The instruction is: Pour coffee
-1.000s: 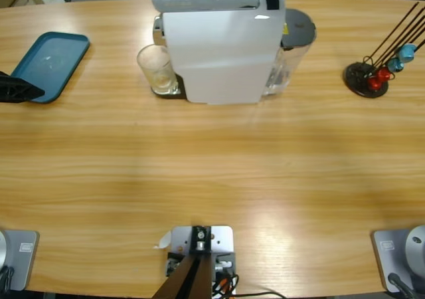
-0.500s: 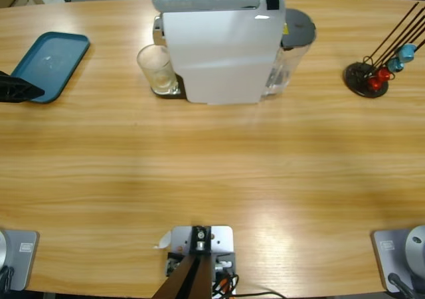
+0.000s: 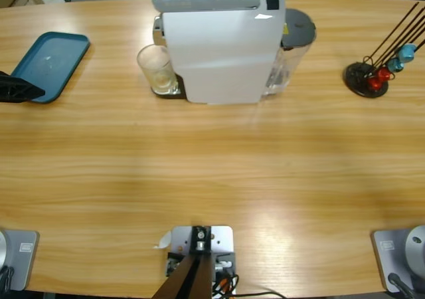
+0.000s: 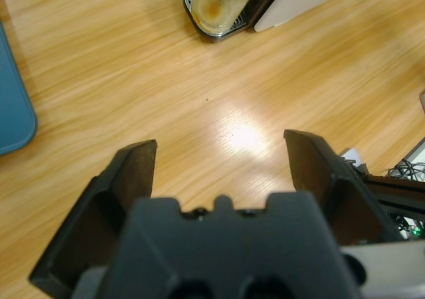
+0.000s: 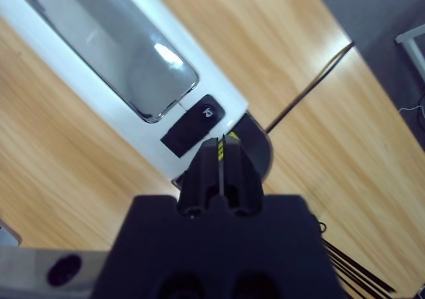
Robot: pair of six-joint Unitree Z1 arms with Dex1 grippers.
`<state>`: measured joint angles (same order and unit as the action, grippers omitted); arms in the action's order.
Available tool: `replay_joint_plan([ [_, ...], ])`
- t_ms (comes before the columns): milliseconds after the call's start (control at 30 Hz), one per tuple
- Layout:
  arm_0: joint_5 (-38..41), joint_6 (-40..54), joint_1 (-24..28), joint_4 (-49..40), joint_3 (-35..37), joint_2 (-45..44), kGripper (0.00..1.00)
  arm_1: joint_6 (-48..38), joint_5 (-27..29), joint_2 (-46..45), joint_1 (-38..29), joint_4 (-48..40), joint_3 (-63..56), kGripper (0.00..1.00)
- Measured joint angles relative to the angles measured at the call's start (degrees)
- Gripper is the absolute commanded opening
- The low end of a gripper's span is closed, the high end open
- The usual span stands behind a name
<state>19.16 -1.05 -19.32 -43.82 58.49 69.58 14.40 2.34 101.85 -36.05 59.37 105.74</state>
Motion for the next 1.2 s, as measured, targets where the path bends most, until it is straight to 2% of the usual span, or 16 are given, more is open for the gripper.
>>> replay_joint_plan([
  [167,0.0,0.0,0.0,0.0,0.0,0.0,0.816,0.5,-0.1,1.7,0.3,2.8,5.9,0.0],
  [433,0.0,0.0,0.0,0.0,0.0,0.0,0.816,0.5,-2.4,4.4,-0.2,3.1,6.0,0.0],
  [1200,0.0,0.2,0.0,0.0,0.0,0.0,0.816,0.5,-2.5,5.5,-0.7,3.2,5.4,0.0],
])
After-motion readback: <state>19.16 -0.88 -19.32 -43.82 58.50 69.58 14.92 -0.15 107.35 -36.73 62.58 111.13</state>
